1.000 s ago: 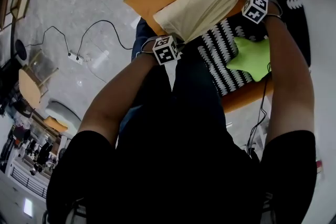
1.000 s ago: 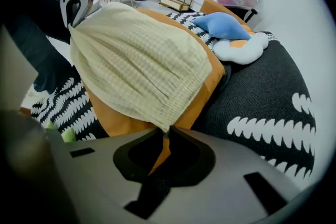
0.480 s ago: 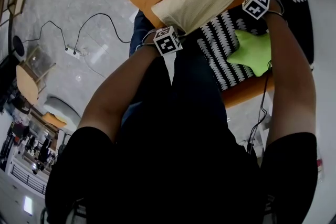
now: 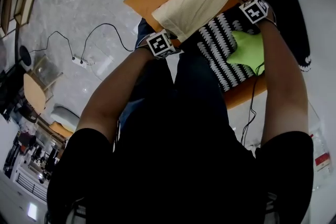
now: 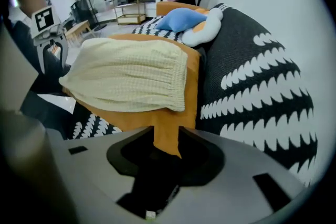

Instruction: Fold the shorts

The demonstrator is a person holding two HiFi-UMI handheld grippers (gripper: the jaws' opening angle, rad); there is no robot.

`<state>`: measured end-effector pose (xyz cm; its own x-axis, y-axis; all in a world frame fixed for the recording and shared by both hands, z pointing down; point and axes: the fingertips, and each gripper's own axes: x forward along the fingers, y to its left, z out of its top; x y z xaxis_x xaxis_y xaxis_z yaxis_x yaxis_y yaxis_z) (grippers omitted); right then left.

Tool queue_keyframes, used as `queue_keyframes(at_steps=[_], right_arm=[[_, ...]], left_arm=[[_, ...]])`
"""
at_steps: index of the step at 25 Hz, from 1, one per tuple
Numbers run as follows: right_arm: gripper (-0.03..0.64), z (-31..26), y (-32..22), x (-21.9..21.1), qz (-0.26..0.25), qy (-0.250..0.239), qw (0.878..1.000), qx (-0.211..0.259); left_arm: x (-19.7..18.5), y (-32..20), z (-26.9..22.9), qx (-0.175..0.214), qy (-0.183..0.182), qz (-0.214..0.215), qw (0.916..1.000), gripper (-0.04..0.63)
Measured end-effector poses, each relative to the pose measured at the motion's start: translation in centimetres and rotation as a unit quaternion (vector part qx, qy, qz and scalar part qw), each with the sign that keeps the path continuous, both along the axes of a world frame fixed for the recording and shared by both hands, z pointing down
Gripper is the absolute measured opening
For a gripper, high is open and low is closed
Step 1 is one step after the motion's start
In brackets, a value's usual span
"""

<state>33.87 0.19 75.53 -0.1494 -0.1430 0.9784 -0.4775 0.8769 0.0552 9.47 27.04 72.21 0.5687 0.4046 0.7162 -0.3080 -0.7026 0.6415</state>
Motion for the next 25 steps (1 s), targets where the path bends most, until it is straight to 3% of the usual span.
queue_keyframes(at_steps=[4,10,13,18,25], right_arm=[[0.153,-2.4,0.9,-0.4,0.07,-0.035,0.997,0.019],[0.16,-8.1,3.7,-2.0,0.157,-0.103,0.982,0.013],[0.158,-9.9,4.1,-1.8,0.218,-0.142,0.965,0.029],[0.17,-11.9,4.4,-1.0,0.331,-0.2,0.922,0.031],[0.183,-12.4,4.7,-0.8,0.396,-0.249,0.884,0.022]], left_arm=[[-2.1,-1.3,-2.0,-0.003,-0.016,-0.013,0.9998,0.265],[-3.3,-6.1,-7.8,0.02,-0.008,-0.05,0.9985,0.265],[-3.3,-8.6,-9.8,0.029,-0.003,-0.061,0.9977,0.265],[-3.8,-14.0,-11.8,0.048,-0.001,-0.065,0.9967,0.274],[-4.4,-21.4,-13.0,0.063,-0.002,-0.09,0.994,0.276]])
